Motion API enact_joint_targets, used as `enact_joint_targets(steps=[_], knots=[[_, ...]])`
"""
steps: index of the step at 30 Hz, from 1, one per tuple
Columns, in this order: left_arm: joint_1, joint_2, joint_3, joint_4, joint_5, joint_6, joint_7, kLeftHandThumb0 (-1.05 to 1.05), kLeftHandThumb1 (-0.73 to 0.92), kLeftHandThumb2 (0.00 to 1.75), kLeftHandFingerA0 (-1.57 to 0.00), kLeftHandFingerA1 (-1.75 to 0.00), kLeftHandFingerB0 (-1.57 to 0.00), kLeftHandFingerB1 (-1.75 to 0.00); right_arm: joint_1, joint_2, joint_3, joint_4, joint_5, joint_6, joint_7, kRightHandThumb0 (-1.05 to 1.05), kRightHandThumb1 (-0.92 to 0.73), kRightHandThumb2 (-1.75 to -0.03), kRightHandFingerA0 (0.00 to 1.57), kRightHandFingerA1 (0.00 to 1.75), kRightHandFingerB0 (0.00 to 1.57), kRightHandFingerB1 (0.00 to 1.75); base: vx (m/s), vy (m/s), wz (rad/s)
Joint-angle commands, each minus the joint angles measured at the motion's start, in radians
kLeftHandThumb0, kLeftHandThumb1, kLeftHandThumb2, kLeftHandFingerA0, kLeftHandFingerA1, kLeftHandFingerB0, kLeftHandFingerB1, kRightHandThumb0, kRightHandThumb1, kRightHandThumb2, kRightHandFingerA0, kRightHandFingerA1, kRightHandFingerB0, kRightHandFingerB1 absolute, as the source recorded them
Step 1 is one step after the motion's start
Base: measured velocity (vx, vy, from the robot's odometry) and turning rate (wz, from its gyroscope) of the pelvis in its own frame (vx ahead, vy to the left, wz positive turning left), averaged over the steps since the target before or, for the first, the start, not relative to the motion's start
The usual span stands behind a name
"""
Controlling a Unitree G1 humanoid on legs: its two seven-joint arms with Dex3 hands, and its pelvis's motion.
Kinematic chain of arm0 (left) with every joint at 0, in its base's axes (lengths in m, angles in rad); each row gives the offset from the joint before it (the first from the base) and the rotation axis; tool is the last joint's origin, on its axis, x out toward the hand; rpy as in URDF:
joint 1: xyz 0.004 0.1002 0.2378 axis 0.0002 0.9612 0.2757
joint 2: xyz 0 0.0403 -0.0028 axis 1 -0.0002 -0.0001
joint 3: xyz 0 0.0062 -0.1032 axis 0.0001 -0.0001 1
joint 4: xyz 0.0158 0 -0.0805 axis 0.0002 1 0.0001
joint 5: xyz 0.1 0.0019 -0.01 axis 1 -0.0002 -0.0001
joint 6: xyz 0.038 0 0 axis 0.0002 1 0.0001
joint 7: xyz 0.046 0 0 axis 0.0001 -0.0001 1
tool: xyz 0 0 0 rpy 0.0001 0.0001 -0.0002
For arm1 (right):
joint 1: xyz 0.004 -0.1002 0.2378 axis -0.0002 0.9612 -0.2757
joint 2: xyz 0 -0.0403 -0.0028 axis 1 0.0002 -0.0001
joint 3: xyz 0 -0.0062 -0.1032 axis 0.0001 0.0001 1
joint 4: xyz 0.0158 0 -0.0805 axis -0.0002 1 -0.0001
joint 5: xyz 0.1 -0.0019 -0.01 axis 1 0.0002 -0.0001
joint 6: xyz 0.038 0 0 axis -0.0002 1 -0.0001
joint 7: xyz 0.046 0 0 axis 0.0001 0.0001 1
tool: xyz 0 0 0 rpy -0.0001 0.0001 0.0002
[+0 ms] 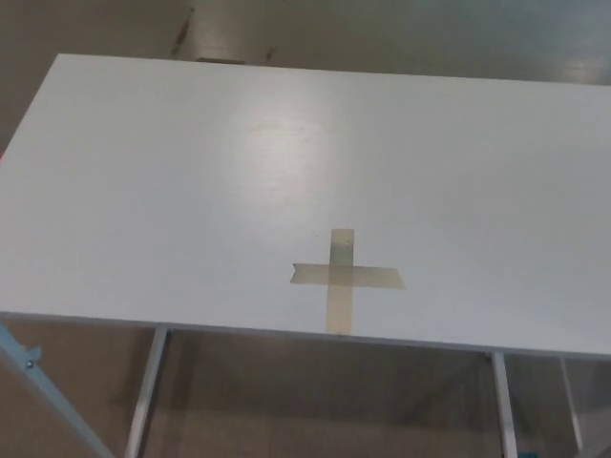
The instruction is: Use the left hand to take the pink dumpling toy on a person's hand and put it on the desk.
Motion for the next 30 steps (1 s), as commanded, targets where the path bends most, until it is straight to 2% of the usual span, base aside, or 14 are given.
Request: enact_joint_targets(steps=[1, 30], knots=[[0.0, 0.004, -0.003, 0.024, -0.004, -0.037, -0.014, -0.38, 0.63, 0.59, -0.64, -0.41, -0.42, -0.35, 0.004, -0.007, -0.006, 0.018, 0.009, -0.017, -0.002, -0.25, -0.7, -0.6, 0.66, 0.45, 0.57, 0.43, 0.0, 0.0, 0.0], [-0.01, 0.007, -0.023, 0.033, -0.001, -0.038, -0.013, -0.39, 0.63, 0.59, -0.65, -0.41, -0.41, -0.35, -0.005, -0.007, -0.005, 0.023, 0.009, -0.015, -0.008, -0.25, -0.69, -0.61, 0.65, 0.45, 0.58, 0.43, 0.0, 0.0, 0.0]])
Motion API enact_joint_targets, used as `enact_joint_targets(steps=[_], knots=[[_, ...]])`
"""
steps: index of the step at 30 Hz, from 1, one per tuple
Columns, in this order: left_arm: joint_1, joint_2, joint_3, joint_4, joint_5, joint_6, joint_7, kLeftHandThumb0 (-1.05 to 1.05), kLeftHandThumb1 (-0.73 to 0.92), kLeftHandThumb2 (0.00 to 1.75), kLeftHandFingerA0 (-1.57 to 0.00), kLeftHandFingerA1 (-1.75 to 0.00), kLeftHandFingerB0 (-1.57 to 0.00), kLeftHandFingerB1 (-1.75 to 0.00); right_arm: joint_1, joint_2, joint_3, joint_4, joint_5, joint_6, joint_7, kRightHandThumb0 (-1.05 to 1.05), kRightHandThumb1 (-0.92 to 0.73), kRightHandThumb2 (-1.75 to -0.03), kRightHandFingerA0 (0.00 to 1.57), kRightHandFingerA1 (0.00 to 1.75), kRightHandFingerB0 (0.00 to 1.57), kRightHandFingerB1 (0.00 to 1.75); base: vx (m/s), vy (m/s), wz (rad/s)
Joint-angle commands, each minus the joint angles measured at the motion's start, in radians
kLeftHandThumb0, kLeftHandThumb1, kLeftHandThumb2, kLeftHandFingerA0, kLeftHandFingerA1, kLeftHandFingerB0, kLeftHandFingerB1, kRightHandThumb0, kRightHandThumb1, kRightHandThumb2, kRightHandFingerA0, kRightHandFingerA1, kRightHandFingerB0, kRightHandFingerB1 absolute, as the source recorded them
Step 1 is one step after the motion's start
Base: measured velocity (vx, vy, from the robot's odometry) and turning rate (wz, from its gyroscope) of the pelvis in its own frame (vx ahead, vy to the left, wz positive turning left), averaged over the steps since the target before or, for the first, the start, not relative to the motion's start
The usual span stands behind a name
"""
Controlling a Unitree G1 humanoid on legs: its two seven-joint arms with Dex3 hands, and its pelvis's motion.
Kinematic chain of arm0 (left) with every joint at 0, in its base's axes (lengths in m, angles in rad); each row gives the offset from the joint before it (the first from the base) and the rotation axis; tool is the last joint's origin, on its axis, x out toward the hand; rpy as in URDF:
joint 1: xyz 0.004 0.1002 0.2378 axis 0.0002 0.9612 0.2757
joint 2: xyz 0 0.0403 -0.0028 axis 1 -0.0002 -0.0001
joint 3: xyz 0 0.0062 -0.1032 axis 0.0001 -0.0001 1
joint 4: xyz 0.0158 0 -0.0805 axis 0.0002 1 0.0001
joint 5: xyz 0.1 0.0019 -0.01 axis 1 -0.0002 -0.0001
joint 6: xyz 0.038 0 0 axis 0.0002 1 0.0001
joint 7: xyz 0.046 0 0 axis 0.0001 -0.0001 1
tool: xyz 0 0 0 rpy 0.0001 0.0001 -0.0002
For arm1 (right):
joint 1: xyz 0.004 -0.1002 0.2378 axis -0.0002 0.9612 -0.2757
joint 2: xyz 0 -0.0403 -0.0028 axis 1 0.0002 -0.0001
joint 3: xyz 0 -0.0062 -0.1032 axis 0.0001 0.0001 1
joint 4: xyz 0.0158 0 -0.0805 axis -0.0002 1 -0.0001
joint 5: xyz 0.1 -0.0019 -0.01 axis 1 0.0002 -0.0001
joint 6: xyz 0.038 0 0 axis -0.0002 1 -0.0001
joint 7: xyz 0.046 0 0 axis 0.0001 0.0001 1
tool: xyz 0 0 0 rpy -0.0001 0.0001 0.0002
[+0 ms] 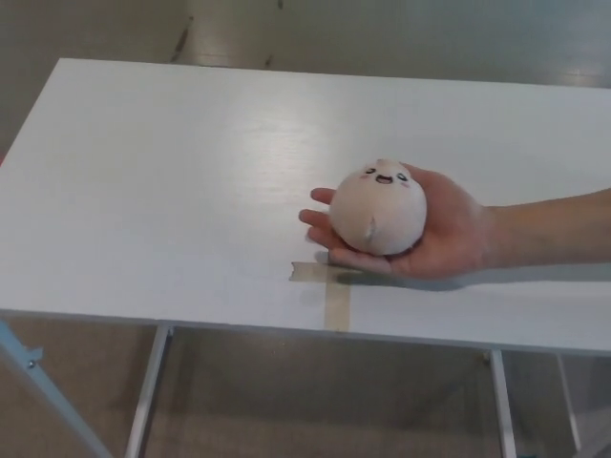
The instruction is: Use the left hand to take the pink dumpling toy on a person's hand and put it on the desk.
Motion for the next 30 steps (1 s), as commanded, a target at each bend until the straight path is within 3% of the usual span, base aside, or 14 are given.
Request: enact_joint_targets(steps=[1, 22, 25, 26, 30], knots=[[0.001, 0.007, -0.004, 0.003, -0.001, -0.003, -0.009, -0.39, 0.63, 0.59, -0.65, -0.41, -0.41, -0.35, 0.001, -0.007, -0.006, 0.004, 0.009, -0.005, 0.0, -0.25, -0.69, -0.61, 0.65, 0.45, 0.58, 0.43, 0.0, 0.0, 0.0], [-0.007, 0.001, -0.009, -0.002, -0.007, -0.014, -0.013, -0.38, 0.63, 0.59, -0.67, -0.42, -0.41, -0.35, -0.006, -0.009, -0.001, 0.005, 0.005, 0.0, 0.001, -0.26, -0.69, -0.6, 0.66, 0.45, 0.56, 0.42, 0.0, 0.0, 0.0], [0.019, 0.011, -0.041, -0.058, 0.028, -0.118, 0.028, -0.39, 0.58, 0.57, -0.64, -0.41, -0.42, -0.35, -0.008, -0.008, 0.001, 0.005, 0.004, 0.005, 0.004, -0.26, -0.69, -0.61, 0.65, 0.45, 0.56, 0.42, 0.0, 0.0, 0.0], [0.036, 0.018, -0.045, -0.084, 0.034, -0.163, 0.042, -0.47, 0.47, 0.74, -0.55, -0.51, -0.37, -0.45, -0.008, -0.007, 0.0, 0.005, 0.005, 0.005, 0.005, -0.26, -0.69, -0.61, 0.65, 0.45, 0.56, 0.42, 0.0, 0.0, 0.0], [0.107, 0.035, -0.046, -0.188, 0.032, -0.277, 0.072, -0.48, 0.44, 0.71, -0.51, -0.49, -0.36, -0.44, -0.006, -0.009, -0.002, 0.006, 0.007, 0.003, 0.007, -0.26, -0.69, -0.61, 0.65, 0.45, 0.56, 0.42, 0.0, 0.0, 0.0]])
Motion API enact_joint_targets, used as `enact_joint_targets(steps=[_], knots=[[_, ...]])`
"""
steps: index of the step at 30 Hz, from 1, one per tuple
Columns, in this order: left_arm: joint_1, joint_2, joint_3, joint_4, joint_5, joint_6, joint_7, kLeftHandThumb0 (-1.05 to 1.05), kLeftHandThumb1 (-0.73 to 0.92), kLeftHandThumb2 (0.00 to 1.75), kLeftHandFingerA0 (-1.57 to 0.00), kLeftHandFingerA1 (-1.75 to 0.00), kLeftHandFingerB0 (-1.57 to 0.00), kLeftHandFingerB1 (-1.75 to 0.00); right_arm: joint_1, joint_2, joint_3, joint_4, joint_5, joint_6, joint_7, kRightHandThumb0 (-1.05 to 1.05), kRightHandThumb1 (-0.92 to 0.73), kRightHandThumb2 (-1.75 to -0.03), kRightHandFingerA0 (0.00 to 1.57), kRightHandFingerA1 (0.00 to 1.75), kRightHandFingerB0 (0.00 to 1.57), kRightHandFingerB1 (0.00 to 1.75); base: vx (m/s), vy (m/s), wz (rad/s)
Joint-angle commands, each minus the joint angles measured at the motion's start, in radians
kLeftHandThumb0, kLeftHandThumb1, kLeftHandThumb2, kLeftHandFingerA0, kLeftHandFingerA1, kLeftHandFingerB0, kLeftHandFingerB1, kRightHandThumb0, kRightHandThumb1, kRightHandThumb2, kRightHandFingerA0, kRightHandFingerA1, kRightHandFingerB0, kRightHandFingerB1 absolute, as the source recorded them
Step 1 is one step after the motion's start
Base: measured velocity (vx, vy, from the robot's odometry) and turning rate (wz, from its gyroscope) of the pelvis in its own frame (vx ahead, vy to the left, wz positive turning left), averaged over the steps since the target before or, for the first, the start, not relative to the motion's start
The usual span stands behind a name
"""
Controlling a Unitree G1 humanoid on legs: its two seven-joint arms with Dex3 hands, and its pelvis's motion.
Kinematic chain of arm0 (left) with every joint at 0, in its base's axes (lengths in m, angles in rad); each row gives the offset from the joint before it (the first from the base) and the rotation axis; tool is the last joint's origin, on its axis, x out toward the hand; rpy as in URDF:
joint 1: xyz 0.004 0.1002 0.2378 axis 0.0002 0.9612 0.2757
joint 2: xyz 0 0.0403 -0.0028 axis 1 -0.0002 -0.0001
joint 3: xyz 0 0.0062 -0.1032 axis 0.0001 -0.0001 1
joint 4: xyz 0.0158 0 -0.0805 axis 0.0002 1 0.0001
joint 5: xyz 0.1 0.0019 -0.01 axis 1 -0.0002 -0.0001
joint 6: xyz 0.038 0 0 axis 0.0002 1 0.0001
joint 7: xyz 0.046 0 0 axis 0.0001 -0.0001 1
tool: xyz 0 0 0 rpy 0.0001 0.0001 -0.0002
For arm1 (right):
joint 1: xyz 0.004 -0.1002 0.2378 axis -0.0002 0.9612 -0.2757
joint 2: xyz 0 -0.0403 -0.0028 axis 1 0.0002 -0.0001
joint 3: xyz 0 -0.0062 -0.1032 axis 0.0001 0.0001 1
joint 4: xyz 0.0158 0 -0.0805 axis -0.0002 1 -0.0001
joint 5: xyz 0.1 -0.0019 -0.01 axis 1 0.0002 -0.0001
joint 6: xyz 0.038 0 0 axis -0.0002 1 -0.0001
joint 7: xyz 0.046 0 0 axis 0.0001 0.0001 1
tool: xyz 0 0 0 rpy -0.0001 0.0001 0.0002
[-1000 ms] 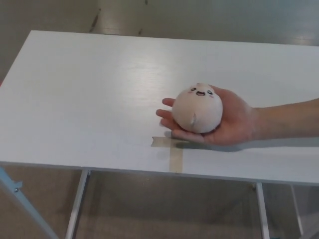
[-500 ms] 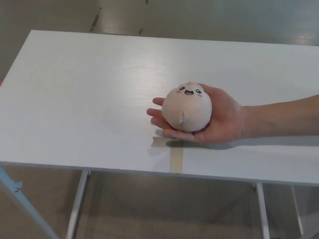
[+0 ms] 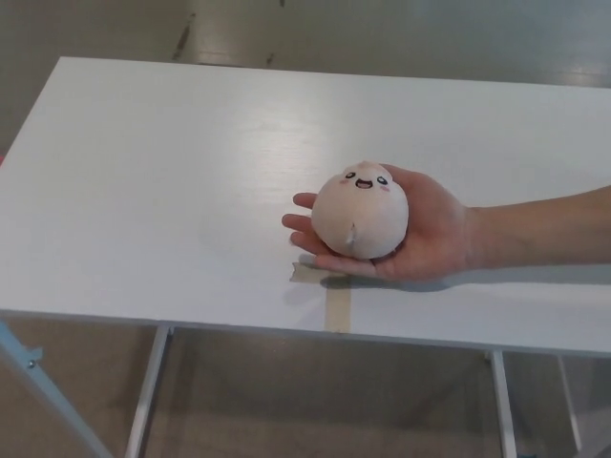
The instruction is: Use the left hand to take the pink dumpling toy on a person's hand and put it on the desk.
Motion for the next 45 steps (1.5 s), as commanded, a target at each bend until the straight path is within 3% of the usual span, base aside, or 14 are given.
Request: enact_joint_targets(steps=[1, 9, 15, 26, 35, 40, 41, 42, 45], knots=[[0.137, 0.04, 0.001, -0.187, 0.013, -0.239, 0.056, -0.58, 0.41, 0.75, -0.51, -0.5, -0.39, -0.45, 0.006, -0.009, -0.003, 0.004, 0.007, 0.002, 0.006, -0.25, -0.69, -0.6, 0.65, 0.45, 0.56, 0.42, 0.0, 0.0, 0.0], [0.411, 0.046, 0.101, -0.659, -0.061, -0.318, 0.033, -0.51, 0.4, 0.7, -0.56, -0.51, -0.4, -0.44, 0.008, -0.005, 0.004, 0.005, 0.0, -0.001, 0.004, -0.25, -0.69, -0.61, 0.65, 0.45, 0.57, 0.43, 0.0, 0.0, 0.0], [0.693, -0.002, 0.206, -1.2, -0.191, -0.401, -0.011, -0.54, 0.38, 0.7, -0.61, -0.54, -0.4, -0.44, 0.002, -0.006, 0.008, 0.005, -0.004, -0.001, 0.007, -0.25, -0.69, -0.61, 0.65, 0.44, 0.55, 0.42, 0.0, 0.0, 0.0], [0.847, -0.007, 0.321, -1.631, -0.388, -0.549, -0.033, -0.55, 0.36, 0.69, -0.51, -0.51, -0.44, -0.45, 0.004, -0.004, 0.001, 0.005, 0.003, -0.001, 0.009, -0.25, -0.69, -0.61, 0.64, 0.44, 0.56, 0.42, 0.0, 0.0, 0.0], [0.841, 0.007, 0.44, -1.924, -0.511, -0.528, -0.009, -0.54, 0.36, 0.69, -0.47, -0.5, -0.42, -0.44, 0.001, -0.007, 0.0, 0.007, 0.003, 0.001, 0.01, -0.25, -0.7, -0.61, 0.64, 0.44, 0.56, 0.42, 0.0, 0.0, 0.0], [0.713, 0.075, 0.53, -2.017, -0.557, -0.436, 0.012, -0.53, 0.35, 0.68, -0.43, -0.47, -0.4, -0.43, -0.002, -0.008, 0.006, 0.004, -0.001, 0.003, 0.014, -0.25, -0.7, -0.61, 0.64, 0.44, 0.54, 0.41, 0.0, 0.0, 0.0], [0.696, 0.083, 0.539, -2.021, -0.556, -0.421, 0.011, -0.49, 0.41, 0.54, -0.46, -0.39, -0.43, -0.34, -0.003, -0.009, 0.006, 0.004, -0.001, 0.004, 0.015, -0.25, -0.7, -0.61, 0.64, 0.44, 0.54, 0.41, 0.0, 0.0, 0.0], [0.686, 0.087, 0.545, -2.024, -0.556, -0.412, 0.01, -0.49, 0.41, 0.54, -0.46, -0.39, -0.43, -0.34, -0.004, -0.009, 0.006, 0.004, -0.001, 0.004, 0.016, -0.25, -0.7, -0.61, 0.64, 0.44, 0.54, 0.41, 0.0, 0.0, 0.0], [0.579, 0.163, 0.586, -2.026, -0.549, -0.329, -0.003, -0.55, 0.42, 0.55, -0.36, -0.34, -0.34, -0.32, -0.007, -0.011, 0.003, 0.004, 0.002, 0.007, 0.018, -0.25, -0.7, -0.61, 0.63, 0.44, 0.52, 0.41, 0.0, 0.0, 0.0]])
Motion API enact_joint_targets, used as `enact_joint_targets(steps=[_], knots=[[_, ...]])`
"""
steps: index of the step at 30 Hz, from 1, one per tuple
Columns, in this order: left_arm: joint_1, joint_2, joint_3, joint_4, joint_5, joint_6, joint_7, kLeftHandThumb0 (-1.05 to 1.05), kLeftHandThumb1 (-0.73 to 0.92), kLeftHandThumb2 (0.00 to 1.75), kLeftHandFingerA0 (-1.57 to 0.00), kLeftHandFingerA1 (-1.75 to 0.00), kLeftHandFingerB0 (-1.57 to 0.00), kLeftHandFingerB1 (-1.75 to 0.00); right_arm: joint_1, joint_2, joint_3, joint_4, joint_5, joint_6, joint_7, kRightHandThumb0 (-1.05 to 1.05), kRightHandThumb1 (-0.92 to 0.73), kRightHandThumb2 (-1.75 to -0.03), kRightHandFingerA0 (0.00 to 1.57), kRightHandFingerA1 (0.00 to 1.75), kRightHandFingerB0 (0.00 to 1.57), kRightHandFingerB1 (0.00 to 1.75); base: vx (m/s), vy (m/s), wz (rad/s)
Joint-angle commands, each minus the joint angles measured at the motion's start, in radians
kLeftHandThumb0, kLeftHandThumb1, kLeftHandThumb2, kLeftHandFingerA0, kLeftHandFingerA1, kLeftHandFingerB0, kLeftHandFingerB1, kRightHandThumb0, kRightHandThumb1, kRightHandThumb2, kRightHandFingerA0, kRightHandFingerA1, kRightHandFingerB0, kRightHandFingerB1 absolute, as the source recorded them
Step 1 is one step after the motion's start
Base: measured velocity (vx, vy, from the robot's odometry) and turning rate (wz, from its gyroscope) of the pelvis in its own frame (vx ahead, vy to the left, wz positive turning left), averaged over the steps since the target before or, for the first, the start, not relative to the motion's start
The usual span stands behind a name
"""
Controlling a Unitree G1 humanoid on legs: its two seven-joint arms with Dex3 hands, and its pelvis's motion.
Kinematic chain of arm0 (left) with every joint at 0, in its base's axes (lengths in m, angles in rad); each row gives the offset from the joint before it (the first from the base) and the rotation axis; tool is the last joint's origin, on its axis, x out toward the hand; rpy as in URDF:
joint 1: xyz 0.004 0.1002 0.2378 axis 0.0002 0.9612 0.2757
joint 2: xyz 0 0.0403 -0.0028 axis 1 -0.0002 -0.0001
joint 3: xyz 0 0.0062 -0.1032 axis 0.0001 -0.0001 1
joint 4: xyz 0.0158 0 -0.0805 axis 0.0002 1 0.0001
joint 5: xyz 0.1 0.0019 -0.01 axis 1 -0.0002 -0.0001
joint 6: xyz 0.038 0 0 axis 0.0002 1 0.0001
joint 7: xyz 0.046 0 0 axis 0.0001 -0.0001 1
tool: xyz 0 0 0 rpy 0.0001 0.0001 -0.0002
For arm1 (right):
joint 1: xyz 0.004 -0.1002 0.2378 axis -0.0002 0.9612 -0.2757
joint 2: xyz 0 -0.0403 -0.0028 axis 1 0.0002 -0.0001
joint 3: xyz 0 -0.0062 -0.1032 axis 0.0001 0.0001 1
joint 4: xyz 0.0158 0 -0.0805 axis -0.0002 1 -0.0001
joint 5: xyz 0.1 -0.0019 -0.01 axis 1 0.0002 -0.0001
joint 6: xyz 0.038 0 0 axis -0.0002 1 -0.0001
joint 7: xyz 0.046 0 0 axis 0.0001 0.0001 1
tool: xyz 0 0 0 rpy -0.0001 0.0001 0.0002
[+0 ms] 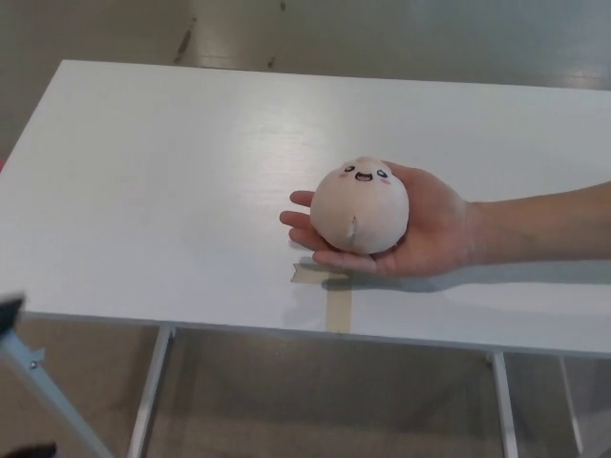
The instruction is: Use the left hand to take the pink dumpling toy on a person's hand and put it on the desk.
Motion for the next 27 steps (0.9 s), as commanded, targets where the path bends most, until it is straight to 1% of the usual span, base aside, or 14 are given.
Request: enact_joint_targets(steps=[1, 3, 4, 6, 7, 11, 12, 13, 14, 16, 17, 21, 24, 27], knots=[[-0.178, 0.174, 0.201, -0.309, -0.288, 0.029, -0.019, -0.55, 0.42, 0.55, -0.36, -0.34, -0.34, -0.32, 0.001, -0.011, 0.0, 0.001, 0.005, 0.008, 0.018, -0.25, -0.7, -0.61, 0.63, 0.44, 0.52, 0.41, 0.0, 0.0, 0.0], [-0.224, 0.202, 0.202, -0.31, -0.285, 0.071, -0.025, -0.57, 0.43, 0.54, -0.34, -0.34, -0.32, -0.31, 0.001, -0.011, 0.0, 0.001, 0.006, 0.008, 0.018, -0.25, -0.7, -0.61, 0.63, 0.44, 0.52, 0.41, 0.0, 0.0, 0.0], [-0.279, 0.235, 0.192, -0.31, -0.264, 0.123, -0.023, -0.61, 0.44, 0.54, -0.32, -0.34, -0.29, -0.3, 0.0, -0.011, 0.001, 0.001, 0.005, 0.007, 0.02, -0.25, -0.7, -0.61, 0.63, 0.44, 0.52, 0.41, 0.0, 0.0, 0.0], [-0.341, 0.266, 0.174, -0.305, -0.247, 0.178, -0.026, -0.63, 0.44, 0.55, -0.31, -0.34, -0.28, -0.3, 0.0, -0.011, -0.001, 0.001, 0.006, 0.007, 0.019, -0.24, -0.7, -0.61, 0.63, 0.44, 0.52, 0.41, 0.0, 0.0, 0.0], [-0.341, 0.266, 0.174, -0.305, -0.247, 0.178, -0.026, -0.63, 0.44, 0.55, -0.31, -0.34, -0.28, -0.3, 0.0, -0.011, -0.001, 0.001, 0.006, 0.007, 0.019, -0.24, -0.7, -0.61, 0.63, 0.44, 0.52, 0.41, 0.0, 0.0, 0.0], [-0.564, 0.387, 0.049, -0.255, -0.224, 0.371, -0.05, -0.65, 0.45, 0.55, -0.31, -0.33, -0.27, -0.3, 0.001, -0.011, -0.006, 0.001, 0.011, 0.005, 0.022, -0.24, -0.7, -0.61, 0.64, 0.44, 0.53, 0.41, 0.0, 0.0, 0.0], [-0.576, 0.391, 0.042, -0.252, -0.224, 0.379, -0.053, -0.65, 0.45, 0.55, -0.31, -0.33, -0.27, -0.3, 0.0, -0.011, -0.006, 0.002, 0.011, 0.005, 0.022, -0.24, -0.7, -0.61, 0.64, 0.44, 0.53, 0.41, 0.0, 0.0, 0.0], [-0.655, 0.42, -0.013, -0.227, -0.208, 0.435, -0.063, -0.64, 0.45, 0.55, -0.3, -0.33, -0.27, -0.3, 0.0, -0.012, -0.008, 0.001, 0.013, 0.005, 0.025, -0.24, -0.71, -0.61, 0.64, 0.44, 0.54, 0.42, 0.0, 0.0, 0.0], [-0.677, 0.428, -0.028, -0.221, -0.203, 0.451, -0.065, -0.64, 0.45, 0.55, -0.3, -0.33, -0.27, -0.3, 0.0, -0.012, -0.008, 0.001, 0.014, 0.005, 0.026, -0.24, -0.71, -0.61, 0.64, 0.44, 0.54, 0.42, 0.0, 0.0, 0.0], [-0.794, 0.447, -0.12, -0.173, -0.171, 0.509, -0.093, -0.61, 0.45, 0.55, -0.3, -0.33, -0.25, -0.29, -0.001, -0.012, -0.009, 0.001, 0.014, 0.005, 0.028, -0.24, -0.71, -0.61, 0.64, 0.44, 0.54, 0.42, 0.0, 0.0, 0.0], [-0.842, 0.44, -0.165, -0.147, -0.152, 0.526, -0.108, -0.64, 0.39, 0.7, -0.24, -0.4, -0.2, -0.36, -0.003, -0.011, -0.009, 0.001, 0.014, 0.005, 0.028, -0.24, -0.71, -0.61, 0.64, 0.44, 0.54, 0.41, 0.0, 0.0, 0.0], [-0.975, 0.405, -0.294, -0.06, -0.075, 0.564, -0.152, -0.64, 0.4, 0.7, -0.24, -0.4, -0.18, -0.36, -0.01, -0.012, -0.008, 0.001, 0.013, 0.008, 0.028, -0.24, -0.71, -0.61, 0.65, 0.45, 0.55, 0.42, 0.0, 0.0, 0.0], [-1.079, 0.357, -0.413, 0.013, 0.007, 0.596, -0.185, -0.63, 0.39, 0.7, -0.24, -0.4, -0.18, -0.36, -0.013, -0.01, -0.01, 0.002, 0.015, 0.01, 0.024, -0.25, -0.7, -0.6, 0.67, 0.45, 0.57, 0.43, 0.0, 0.0, 0.0], [-1.132, 0.333, -0.474, 0.046, 0.061, 0.611, -0.192, -0.63, 0.39, 0.7, -0.24, -0.41, -0.17, -0.36, -0.016, -0.011, -0.011, 0.001, 0.015, 0.01, 0.025, -0.25, -0.7, -0.6, 0.67, 0.45, 0.57, 0.42, 0.0, 0.0, 0.0]])
